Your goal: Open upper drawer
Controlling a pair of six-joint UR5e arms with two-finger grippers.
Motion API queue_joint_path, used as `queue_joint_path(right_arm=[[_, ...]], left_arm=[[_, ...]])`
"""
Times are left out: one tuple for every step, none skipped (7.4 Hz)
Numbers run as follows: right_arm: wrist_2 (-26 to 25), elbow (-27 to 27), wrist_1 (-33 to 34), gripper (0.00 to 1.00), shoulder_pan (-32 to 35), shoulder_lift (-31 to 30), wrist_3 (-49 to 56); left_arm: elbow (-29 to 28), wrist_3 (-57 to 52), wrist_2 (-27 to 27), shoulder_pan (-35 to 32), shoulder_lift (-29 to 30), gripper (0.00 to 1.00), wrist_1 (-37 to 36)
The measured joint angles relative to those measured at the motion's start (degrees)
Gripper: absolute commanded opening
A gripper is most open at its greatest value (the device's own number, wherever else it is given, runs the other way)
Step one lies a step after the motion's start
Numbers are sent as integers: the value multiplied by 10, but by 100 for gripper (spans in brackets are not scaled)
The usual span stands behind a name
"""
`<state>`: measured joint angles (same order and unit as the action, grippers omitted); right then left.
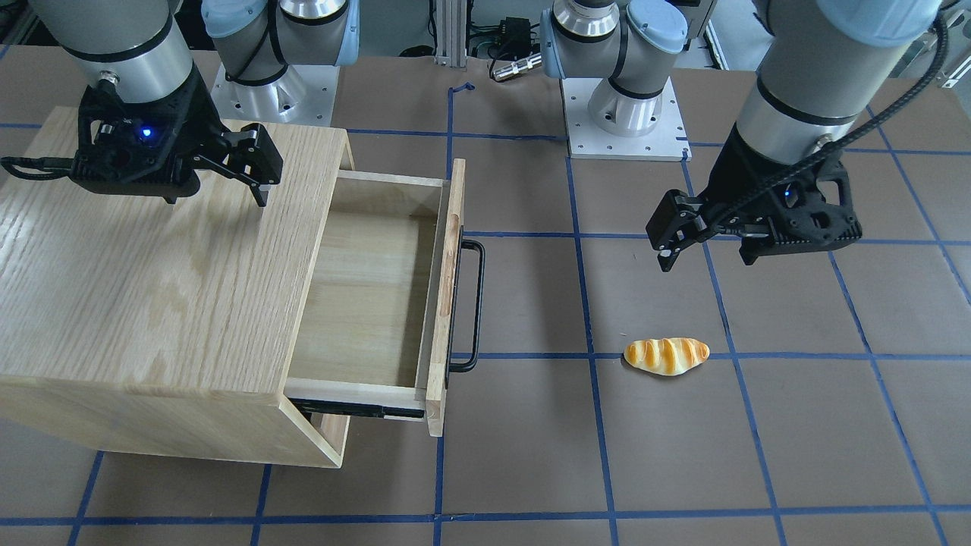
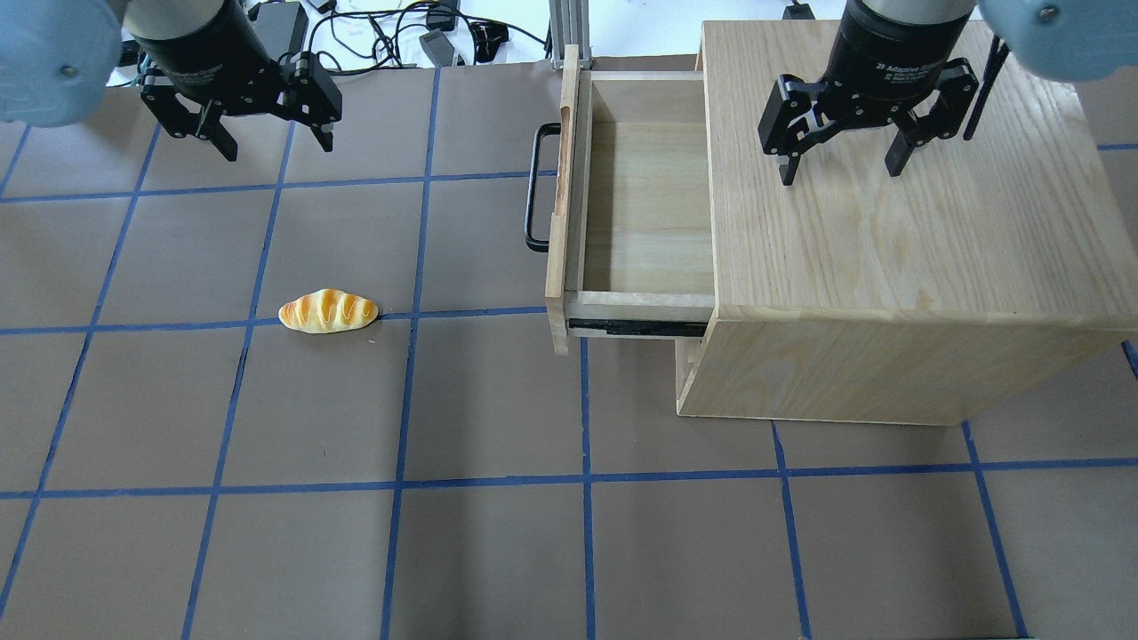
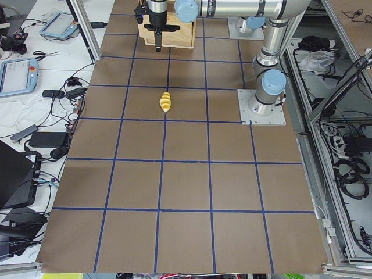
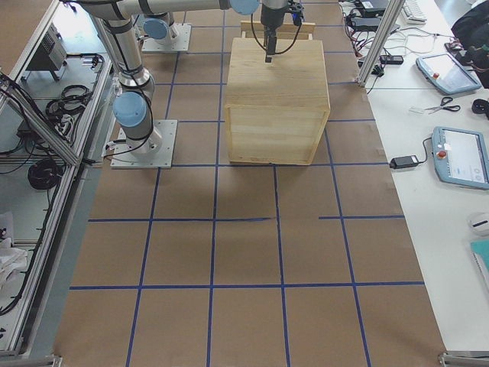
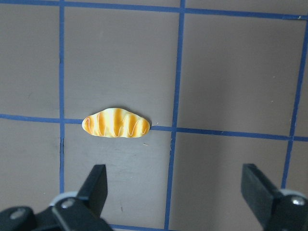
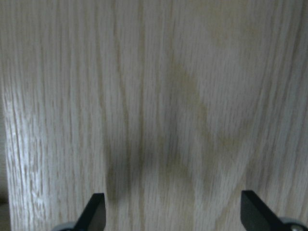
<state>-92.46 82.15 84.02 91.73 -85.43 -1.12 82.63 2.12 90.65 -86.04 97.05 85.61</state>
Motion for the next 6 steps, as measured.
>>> queue_joint_path(right_arm=[[0, 0, 0, 100, 0, 0, 0], [0, 0, 0, 100, 0, 0, 0], [0, -1, 0, 100, 0, 0, 0], [0, 0, 0, 100, 0, 0, 0], [0, 0, 0, 100, 0, 0, 0], [0, 0, 0, 100, 0, 0, 0]], left_arm=[[2, -6, -7, 12, -7, 100, 6], [8, -8, -4, 16, -14, 100, 8], [17, -9, 3, 19, -22, 100, 7], [24, -9, 6, 21, -28, 100, 6], [27, -9, 7, 21, -31, 100, 6], [28, -9, 7, 21, -33, 100, 5]])
